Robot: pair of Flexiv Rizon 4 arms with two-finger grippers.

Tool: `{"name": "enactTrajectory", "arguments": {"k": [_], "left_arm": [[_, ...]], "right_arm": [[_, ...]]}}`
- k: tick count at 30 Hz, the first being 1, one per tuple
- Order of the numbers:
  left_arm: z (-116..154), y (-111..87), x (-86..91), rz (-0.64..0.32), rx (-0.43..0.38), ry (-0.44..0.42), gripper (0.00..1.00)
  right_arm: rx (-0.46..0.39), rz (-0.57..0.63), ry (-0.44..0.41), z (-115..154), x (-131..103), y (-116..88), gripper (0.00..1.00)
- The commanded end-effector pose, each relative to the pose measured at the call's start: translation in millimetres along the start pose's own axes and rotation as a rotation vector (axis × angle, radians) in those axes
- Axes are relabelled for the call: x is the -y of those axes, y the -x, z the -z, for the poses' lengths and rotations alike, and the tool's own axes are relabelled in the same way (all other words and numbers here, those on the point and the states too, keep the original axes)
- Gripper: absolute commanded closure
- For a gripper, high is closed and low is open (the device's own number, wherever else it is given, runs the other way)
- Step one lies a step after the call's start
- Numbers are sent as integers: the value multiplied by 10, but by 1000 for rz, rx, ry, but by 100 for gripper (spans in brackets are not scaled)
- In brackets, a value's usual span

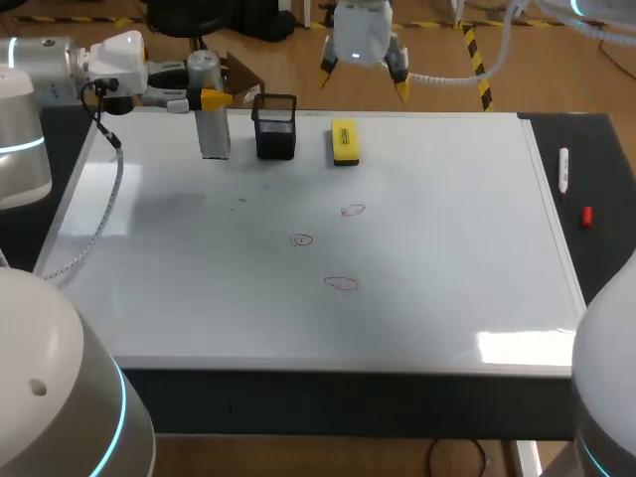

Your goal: Pick up the inspection probe, press it on each red-marked spot on the whiteboard one by one, put down the probe, pick up the eraser, and wipe off all the red marks.

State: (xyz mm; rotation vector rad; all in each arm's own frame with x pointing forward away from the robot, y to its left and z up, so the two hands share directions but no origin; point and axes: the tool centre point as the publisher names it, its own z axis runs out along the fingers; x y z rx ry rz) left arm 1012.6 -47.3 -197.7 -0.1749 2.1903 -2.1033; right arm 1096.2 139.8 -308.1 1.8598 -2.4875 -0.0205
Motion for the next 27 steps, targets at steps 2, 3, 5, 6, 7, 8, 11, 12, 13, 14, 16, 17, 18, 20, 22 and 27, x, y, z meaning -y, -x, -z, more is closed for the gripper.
{"name": "enactTrajectory", "arguments": {"k": [2, 3, 5, 6, 7, 8, 11, 12, 13, 14, 16, 17, 18, 20, 22, 27], "left_arm": [[-1, -1, 9, -1, 1, -1, 100], [-1, -1, 9, -1, 1, -1, 100], [-1, -1, 9, -1, 1, -1, 100], [-1, -1, 9, -1, 1, -1, 100], [-1, -1, 9, -1, 1, -1, 100], [-1, -1, 9, -1, 1, -1, 100], [-1, -1, 9, -1, 1, -1, 100], [-1, -1, 9, -1, 1, -1, 100], [-1, -1, 9, -1, 1, -1, 100], [-1, -1, 9, -1, 1, -1, 100], [-1, -1, 9, -1, 1, -1, 100], [-1, -1, 9, -1, 1, -1, 100], [-1, -1, 9, -1, 1, -1, 100], [-1, -1, 9, -1, 1, -1, 100], [-1, -1, 9, -1, 1, -1, 100], [-1, -1, 9, -1, 1, -1, 100]], "right_arm": [[-82, 34, -2, -94, 12, 40, 0], [-80, 47, -9, -117, 1, 44, 0], [-70, 63, -16, -150, -14, 48, 0], [-53, 80, -19, -176, -39, 58, 0], [-45, 86, -21, -181, -43, 59, 0], [-25, 107, -24, -196, -52, 59, 0], [-15, 128, -33, -254, -75, 50, 0], [-15, 129, -32, -274, -94, 48, 0], [-9, 134, -32, -294, -108, 47, 0], [-4, 140, -32, -315, -112, 42, 0], [4, 148, -31, -386, -120, 30, 0], [15, 154, -31, -409, -129, 29, 0], [19, 159, -33, -438, -131, 24, 0], [32, 170, -34, -481, -130, 17, 0], [43, 189, -38, -531, -132, 17, 0], [49, 223, -36, -645, -117, 30, 0]]}}
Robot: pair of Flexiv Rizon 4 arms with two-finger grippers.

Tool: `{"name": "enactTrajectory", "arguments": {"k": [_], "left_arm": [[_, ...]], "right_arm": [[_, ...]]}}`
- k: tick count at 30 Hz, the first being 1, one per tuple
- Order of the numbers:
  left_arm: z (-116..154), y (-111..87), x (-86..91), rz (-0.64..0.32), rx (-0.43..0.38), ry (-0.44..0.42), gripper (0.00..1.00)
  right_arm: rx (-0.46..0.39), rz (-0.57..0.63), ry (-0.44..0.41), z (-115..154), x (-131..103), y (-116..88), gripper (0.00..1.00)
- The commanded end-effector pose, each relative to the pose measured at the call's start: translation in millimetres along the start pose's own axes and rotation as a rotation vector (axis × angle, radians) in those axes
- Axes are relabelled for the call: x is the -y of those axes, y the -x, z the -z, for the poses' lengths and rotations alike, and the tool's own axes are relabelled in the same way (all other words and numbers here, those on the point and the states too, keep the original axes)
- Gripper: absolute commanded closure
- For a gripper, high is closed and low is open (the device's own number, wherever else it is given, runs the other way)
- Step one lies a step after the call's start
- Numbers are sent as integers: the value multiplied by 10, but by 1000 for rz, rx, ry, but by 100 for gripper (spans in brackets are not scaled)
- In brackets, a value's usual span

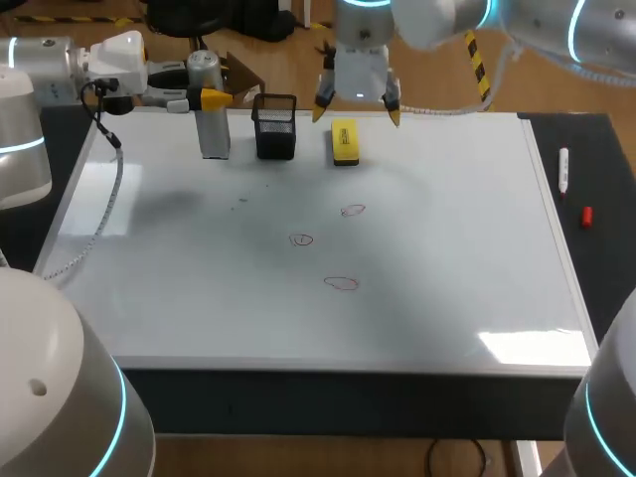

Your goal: Pick up the inspection probe, press it on each red-marked spot on the whiteboard one by one, put down the probe, pick up the eraser, and wipe off all the red marks.

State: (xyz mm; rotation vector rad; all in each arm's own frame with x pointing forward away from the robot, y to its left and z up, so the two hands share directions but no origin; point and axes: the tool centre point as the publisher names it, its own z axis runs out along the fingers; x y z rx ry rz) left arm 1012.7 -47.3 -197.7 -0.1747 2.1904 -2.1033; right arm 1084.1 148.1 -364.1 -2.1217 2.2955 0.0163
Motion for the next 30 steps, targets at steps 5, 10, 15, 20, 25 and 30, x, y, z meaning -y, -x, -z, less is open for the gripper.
{"name": "enactTrajectory", "arguments": {"k": [5, 10, 15, 20, 25, 30], "left_arm": [[-1, -2, 9, -1, 1, -1, 100], [-1, -2, 9, -1, 1, -1, 100], [-1, -2, 9, -1, 1, -1, 100], [-1, -2, 9, -1, 1, -1, 100], [-1, -2, 9, -1, 1, -1, 100], [-1, -2, 9, -1, 1, -1, 100]], "right_arm": [[1, 57, 6, -211, 31, -13, 0], [9, 78, 5, -302, 77, -4, 0], [9, 107, -1, -384, 127, 15, 0], [-8, 111, 11, -458, 176, 8, 0], [-32, 130, -2, -498, 226, 24, 0], [-30, 136, -4, -549, 261, 72, 0]]}}
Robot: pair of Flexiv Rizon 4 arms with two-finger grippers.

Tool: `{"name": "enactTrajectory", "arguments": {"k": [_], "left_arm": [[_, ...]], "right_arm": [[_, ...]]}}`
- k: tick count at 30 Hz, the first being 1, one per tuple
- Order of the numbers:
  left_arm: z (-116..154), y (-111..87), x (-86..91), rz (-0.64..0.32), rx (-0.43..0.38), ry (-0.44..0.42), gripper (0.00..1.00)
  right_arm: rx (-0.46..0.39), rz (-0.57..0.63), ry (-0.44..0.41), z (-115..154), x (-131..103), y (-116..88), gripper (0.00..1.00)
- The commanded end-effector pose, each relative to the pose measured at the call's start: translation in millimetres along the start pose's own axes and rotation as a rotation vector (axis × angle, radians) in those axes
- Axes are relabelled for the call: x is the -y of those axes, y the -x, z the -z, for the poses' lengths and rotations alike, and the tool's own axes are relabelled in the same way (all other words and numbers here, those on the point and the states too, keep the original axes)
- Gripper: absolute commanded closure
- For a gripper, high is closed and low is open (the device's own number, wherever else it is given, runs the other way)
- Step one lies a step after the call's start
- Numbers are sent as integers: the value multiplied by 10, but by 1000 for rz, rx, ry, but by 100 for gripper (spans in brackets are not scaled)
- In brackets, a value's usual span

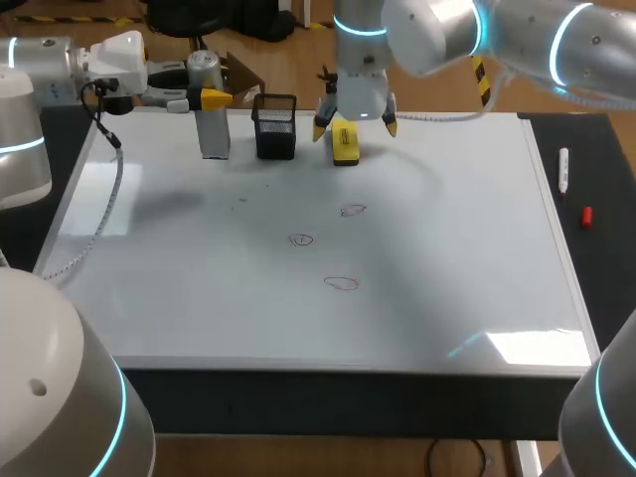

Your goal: Pick up the inspection probe, press it on each red-marked spot on the whiteboard one by one, put down the probe, pick up the eraser, and wipe off all the red marks.

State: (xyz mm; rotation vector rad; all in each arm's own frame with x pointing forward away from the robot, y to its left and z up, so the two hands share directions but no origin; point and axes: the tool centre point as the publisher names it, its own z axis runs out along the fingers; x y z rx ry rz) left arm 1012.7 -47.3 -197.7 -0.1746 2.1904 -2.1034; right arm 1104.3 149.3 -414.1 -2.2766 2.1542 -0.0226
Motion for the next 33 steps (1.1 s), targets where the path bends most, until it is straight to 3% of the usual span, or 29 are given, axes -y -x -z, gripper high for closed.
{"name": "enactTrajectory", "arguments": {"k": [1, 15, 17, 19, 21, 23, 33], "left_arm": [[-1, -2, 9, -1, 1, -1, 100], [-1, -2, 9, -1, 1, -1, 100], [-1, -2, 9, -1, 1, -1, 100], [-1, -2, 9, -1, 1, -1, 100], [-1, -2, 9, -1, 1, -1, 100], [-1, -2, 9, -1, 1, -1, 100], [-1, -2, 9, -1, 1, -1, 100]], "right_arm": [[-5, 1, 9, -54, 72, 52, 0], [-1, -6, 30, -209, 50, 60, 0], [-3, -7, 33, -218, 48, 62, 8], [-5, -9, 35, -221, 46, 62, 56], [-11, -12, 38, -226, 36, 64, 74], [-13, -15, 39, -238, 25, 61, 100], [-31, -60, 39, -156, -52, -19, 100]]}}
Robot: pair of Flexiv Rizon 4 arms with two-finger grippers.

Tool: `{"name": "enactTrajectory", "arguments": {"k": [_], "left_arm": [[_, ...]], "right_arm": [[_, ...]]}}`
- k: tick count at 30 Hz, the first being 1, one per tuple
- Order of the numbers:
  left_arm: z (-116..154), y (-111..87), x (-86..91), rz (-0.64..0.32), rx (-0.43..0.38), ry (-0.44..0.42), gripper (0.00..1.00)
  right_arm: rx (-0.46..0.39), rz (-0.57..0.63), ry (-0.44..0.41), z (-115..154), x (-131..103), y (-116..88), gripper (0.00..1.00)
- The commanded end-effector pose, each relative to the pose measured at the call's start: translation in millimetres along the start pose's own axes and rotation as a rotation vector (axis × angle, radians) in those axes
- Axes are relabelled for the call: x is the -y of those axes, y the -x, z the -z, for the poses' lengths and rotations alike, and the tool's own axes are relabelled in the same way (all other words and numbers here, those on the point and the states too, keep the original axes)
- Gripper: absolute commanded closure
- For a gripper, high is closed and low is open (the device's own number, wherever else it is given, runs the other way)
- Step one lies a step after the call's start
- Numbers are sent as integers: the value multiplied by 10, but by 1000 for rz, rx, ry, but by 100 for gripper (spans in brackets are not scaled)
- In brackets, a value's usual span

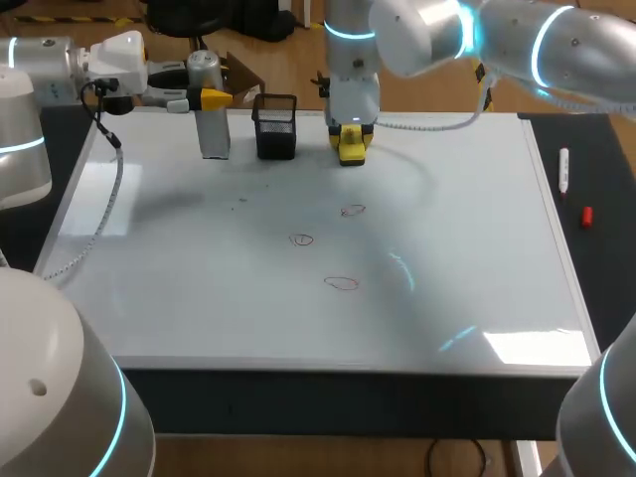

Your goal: Pick up the inspection probe, press it on each red-marked spot on the whiteboard one by one, put down the probe, pick up the eraser, and wipe off all the red marks.

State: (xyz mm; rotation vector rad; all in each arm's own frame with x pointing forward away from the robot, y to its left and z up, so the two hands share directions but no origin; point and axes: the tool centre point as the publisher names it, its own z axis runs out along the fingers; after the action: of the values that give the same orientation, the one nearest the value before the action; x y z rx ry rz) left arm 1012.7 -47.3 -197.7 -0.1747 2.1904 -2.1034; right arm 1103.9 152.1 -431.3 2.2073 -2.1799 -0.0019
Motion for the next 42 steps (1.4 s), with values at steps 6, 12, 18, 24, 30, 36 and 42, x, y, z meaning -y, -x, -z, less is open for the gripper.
{"name": "enactTrajectory", "arguments": {"k": [6, 12, 18, 24, 30, 36, 42], "left_arm": [[-1, -2, 9, -1, 1, -1, 100], [-1, -2, 9, -1, 1, -1, 100], [-1, -2, 9, -1, 1, -1, 100], [-1, -2, 9, -1, 1, -1, 100], [-1, -2, 9, -1, 1, -1, 100], [-1, -2, 9, -1, 1, -1, 100], [-1, -2, 9, -1, 1, -1, 100]], "right_arm": [[-25, -49, -15, 170, -112, -156, 100], [-26, -80, -44, 459, -135, -343, 100], [-11, -138, -73, 681, -164, -596, 100], [4, -196, -73, 783, -228, -884, 100], [-16, -255, -64, 823, -328, -1192, 100], [-41, -316, -45, 779, -450, -1509, 100], [-43, -379, -25, 727, -586, -1774, 100]]}}
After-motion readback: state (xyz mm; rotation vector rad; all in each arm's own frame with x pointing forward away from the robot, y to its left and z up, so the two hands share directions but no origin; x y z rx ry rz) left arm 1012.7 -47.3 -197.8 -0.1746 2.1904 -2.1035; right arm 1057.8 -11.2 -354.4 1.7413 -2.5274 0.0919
